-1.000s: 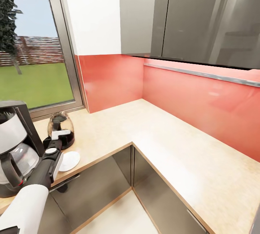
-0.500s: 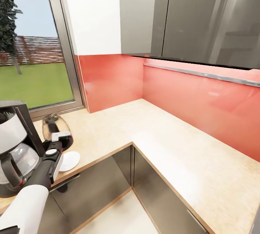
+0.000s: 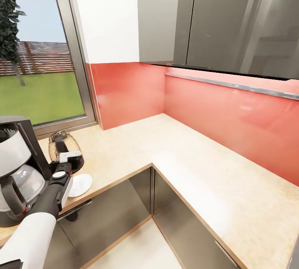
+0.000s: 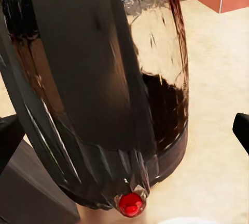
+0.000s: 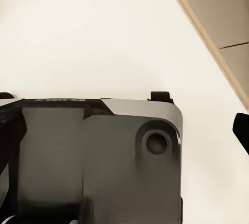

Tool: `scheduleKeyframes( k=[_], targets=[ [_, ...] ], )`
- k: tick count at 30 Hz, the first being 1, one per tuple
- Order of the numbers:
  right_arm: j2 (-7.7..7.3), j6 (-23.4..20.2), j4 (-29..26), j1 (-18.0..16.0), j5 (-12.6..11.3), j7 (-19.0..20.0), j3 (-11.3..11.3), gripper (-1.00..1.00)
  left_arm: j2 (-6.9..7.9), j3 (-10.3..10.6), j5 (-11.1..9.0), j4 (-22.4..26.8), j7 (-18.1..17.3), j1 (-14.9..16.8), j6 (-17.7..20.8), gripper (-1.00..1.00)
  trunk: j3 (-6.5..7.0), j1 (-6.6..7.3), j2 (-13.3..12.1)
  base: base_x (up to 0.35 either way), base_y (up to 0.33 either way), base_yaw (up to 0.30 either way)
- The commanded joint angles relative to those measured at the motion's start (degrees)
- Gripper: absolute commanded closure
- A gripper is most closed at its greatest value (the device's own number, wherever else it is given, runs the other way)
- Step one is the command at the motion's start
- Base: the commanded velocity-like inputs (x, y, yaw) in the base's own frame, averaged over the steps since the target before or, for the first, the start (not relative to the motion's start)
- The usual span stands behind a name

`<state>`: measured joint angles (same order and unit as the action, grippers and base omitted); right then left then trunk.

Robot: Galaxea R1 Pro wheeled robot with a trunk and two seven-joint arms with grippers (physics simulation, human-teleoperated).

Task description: Set up a coffee station on the kitchen countertop: keep the coffee maker on the countertop, move the bottle of coffee from the kitchen shelf to the counter next to the coffee maker, place a paper coffee filter on top of the coffee maker, put the saucer next to the coffee maker with the coffee cup on the saucer, and place the electric kettle next to the coffee maker.

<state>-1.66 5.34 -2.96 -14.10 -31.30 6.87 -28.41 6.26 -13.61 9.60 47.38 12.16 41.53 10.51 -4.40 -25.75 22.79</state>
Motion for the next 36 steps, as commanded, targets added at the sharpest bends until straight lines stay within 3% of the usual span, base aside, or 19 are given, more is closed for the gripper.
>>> scheduleKeyframes(
  k=[1, 10, 20, 36],
  targets=[
    [-0.01, 0.19, 0.06, -0.05, -0.60, 0.25, -0.42, -1.00, -0.01, -0.01, 0.60, 0.08, 0.06, 0.04, 0.32, -1.00, -0.13, -0.04, 0.13, 0.000, 0.000, 0.000],
    [-0.01, 0.19, 0.06, -0.05, -0.60, 0.25, -0.42, -1.00, -0.02, -0.08, 0.76, -2.38, 0.06, 0.04, -4.14, -1.00, -0.13, -0.04, 0.13, -0.158, 0.000, 0.000],
    [-0.01, 0.19, 0.06, -0.05, -0.60, 0.25, -0.42, -1.00, -0.19, -0.01, 0.77, -2.73, 0.08, 0.04, -4.48, -1.00, -0.13, -0.04, 0.13, -0.050, -0.019, 0.000],
    [-0.01, 0.19, 0.06, -0.05, -0.60, 0.25, -0.42, -1.00, -0.45, 0.00, 0.56, -2.73, 0.06, 0.04, -4.54, -1.00, -0.13, -0.04, 0.13, -0.257, -0.160, 0.000]
  ],
)
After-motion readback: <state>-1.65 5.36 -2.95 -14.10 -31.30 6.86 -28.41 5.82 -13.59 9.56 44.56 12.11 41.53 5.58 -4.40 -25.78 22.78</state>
